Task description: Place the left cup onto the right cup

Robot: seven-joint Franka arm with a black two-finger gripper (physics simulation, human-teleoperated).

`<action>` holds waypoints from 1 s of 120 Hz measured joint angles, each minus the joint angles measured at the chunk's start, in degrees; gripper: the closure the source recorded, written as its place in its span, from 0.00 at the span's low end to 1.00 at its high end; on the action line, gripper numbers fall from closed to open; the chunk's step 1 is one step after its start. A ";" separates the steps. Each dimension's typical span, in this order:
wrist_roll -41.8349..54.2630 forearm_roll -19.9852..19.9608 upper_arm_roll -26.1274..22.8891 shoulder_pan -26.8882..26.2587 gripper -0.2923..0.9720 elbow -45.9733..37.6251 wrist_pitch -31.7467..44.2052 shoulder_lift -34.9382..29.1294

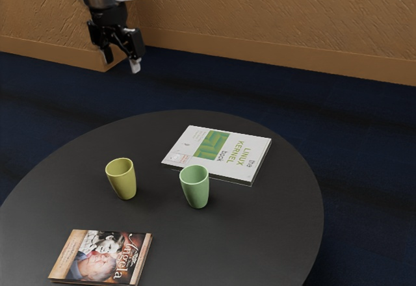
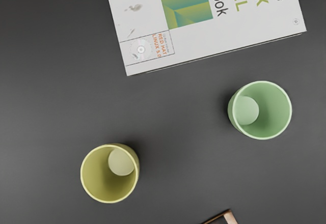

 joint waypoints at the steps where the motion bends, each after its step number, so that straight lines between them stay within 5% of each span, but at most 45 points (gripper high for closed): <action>1: -0.02 0.14 -0.15 -0.05 0.25 -0.03 0.08 -0.11; 40: -0.75 2.99 -2.28 2.04 0.25 -9.21 5.61 -0.29; 120: -11.56 -4.39 -3.97 7.00 0.25 -29.59 26.66 2.23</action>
